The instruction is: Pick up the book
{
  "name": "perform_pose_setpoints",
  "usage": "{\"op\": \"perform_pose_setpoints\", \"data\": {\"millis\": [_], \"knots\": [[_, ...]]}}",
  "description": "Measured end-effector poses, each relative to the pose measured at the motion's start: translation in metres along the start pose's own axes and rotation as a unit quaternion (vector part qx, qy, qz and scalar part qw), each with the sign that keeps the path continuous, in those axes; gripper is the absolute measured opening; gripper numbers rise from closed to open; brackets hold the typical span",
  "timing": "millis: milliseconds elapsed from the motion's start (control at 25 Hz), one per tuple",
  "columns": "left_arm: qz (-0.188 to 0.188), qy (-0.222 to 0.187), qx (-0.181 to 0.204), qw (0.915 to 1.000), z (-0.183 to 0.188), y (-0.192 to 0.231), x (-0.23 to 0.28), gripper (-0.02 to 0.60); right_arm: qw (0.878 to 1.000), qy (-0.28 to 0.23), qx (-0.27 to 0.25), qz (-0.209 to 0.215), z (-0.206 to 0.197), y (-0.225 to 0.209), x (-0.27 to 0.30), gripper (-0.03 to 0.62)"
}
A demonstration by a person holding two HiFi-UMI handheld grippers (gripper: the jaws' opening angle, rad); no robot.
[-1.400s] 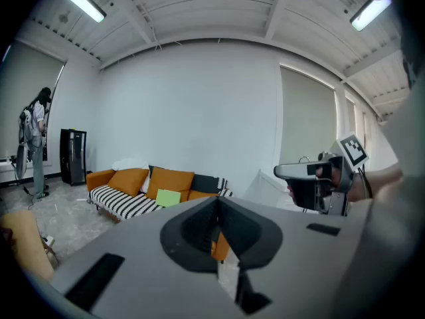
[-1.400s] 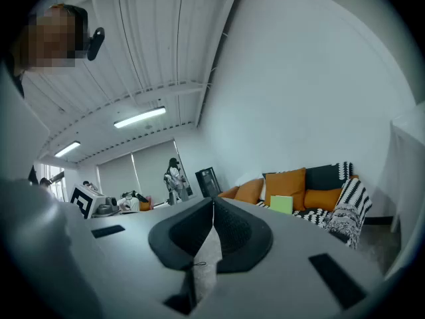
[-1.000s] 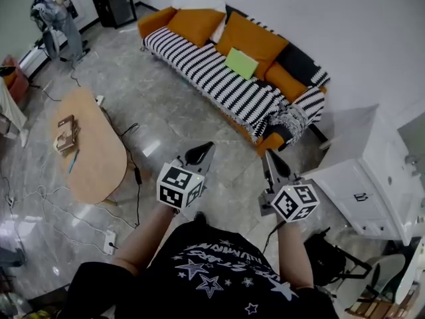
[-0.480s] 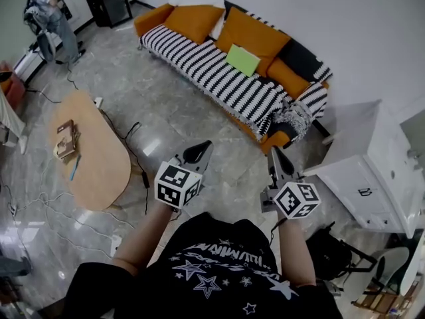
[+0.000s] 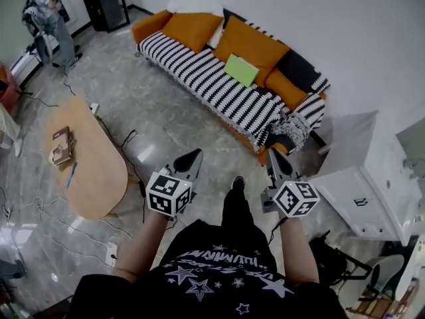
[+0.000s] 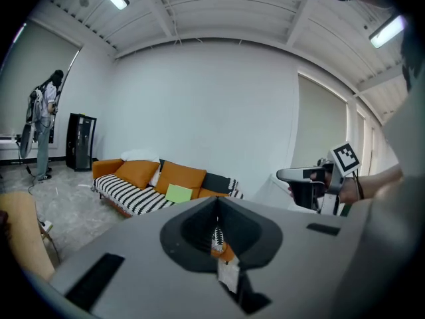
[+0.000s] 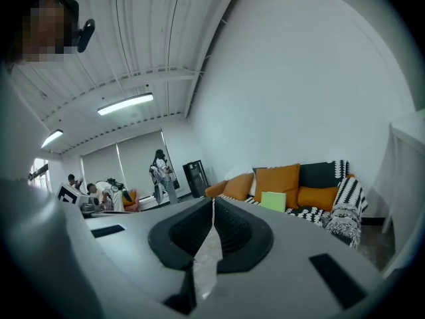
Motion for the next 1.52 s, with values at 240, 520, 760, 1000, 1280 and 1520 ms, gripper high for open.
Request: {"op": "perform_pose_setpoints", "data": {"millis": [240, 520, 760, 1000, 1280, 1520], "knots": [[0.012, -0.009, -0.002, 0.9999, 0.002, 0.013, 0.027, 0.006, 1.000, 0.004, 0.009, 0.017, 0.005, -0.028, 0.045, 0.026], [0.037, -0.013, 0.007, 0.9992, 0.026, 0.037, 0.077, 0.006, 0.999, 0.017, 0.025, 0.041, 0.017, -0.065, 0.110, 0.026], [0.050, -0.009, 0.016, 0.9986, 0.048, 0.047, 0.142, 0.006, 0.997, 0.027, 0.036, 0.056, 0.037, -0.113, 0.161, 0.026], [0.053, 0.007, 0.013, 0.9985, 0.053, 0.054, 0.196, 0.006, 0.996, 0.040, 0.045, 0.060, 0.046, -0.153, 0.197, 0.026], [0.057, 0.015, 0.009, 0.9982, 0.061, 0.057, 0.262, 0.006, 0.995, 0.047, 0.053, 0.064, 0.057, -0.207, 0.234, 0.026], [0.073, 0.017, 0.003, 0.9972, 0.067, 0.064, 0.290, 0.006, 0.995, 0.048, 0.065, 0.067, 0.061, -0.232, 0.257, 0.026]]}}
Point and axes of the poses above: the fingertips, and each gripper's own axes: x forward along the fingers, y to its left, z out of its top, the point moved 7 cm from there along -x, backward along the fingers, and after that the axes turned 7 degrees about -y, right-handed, at the moved point
